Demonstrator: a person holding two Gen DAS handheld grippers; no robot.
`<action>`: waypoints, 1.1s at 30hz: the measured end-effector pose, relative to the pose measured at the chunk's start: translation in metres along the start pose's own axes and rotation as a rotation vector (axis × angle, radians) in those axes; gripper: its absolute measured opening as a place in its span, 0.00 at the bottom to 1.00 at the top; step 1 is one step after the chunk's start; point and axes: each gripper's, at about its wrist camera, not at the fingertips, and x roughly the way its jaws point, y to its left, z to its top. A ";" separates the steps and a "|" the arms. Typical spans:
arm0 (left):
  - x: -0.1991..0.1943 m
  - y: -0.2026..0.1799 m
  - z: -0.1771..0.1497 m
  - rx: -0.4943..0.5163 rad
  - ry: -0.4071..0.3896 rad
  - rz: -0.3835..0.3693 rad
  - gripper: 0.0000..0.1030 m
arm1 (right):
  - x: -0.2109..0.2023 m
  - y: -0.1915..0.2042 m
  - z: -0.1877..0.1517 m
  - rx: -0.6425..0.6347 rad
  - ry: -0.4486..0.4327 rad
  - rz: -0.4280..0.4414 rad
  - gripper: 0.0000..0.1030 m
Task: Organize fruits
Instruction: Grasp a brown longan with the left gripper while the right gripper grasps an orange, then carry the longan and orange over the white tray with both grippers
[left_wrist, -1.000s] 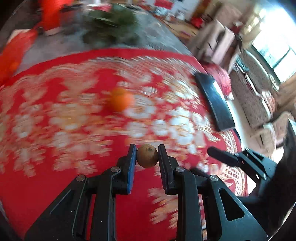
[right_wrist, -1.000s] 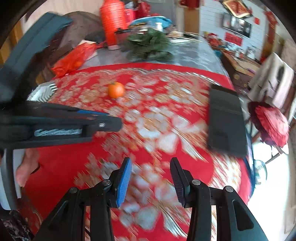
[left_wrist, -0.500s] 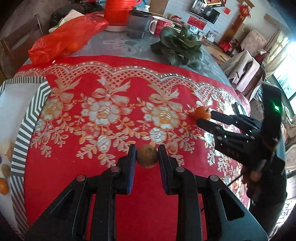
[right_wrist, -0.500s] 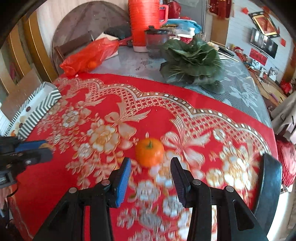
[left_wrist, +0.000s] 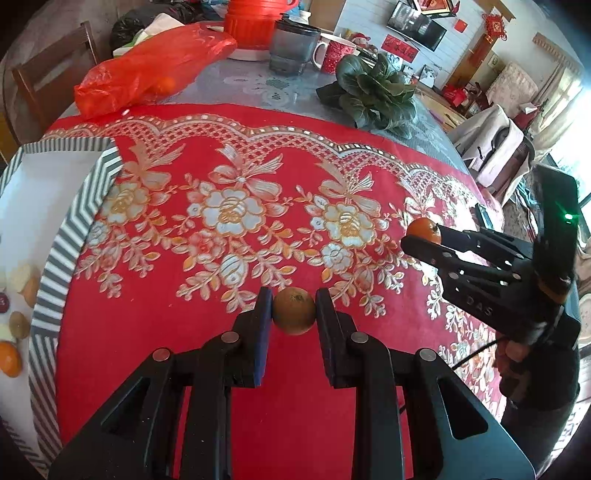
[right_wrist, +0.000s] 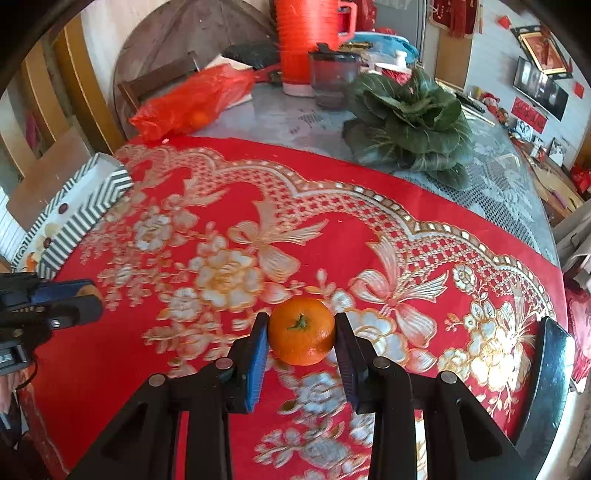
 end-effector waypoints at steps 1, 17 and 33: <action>-0.002 0.002 -0.002 -0.002 -0.005 0.007 0.22 | -0.003 0.006 -0.001 -0.004 -0.003 0.008 0.32; -0.042 0.063 -0.034 -0.072 -0.076 0.133 0.22 | -0.004 0.127 -0.001 -0.162 -0.018 0.123 0.33; -0.082 0.138 -0.050 -0.180 -0.138 0.200 0.22 | 0.005 0.225 0.023 -0.321 -0.007 0.191 0.33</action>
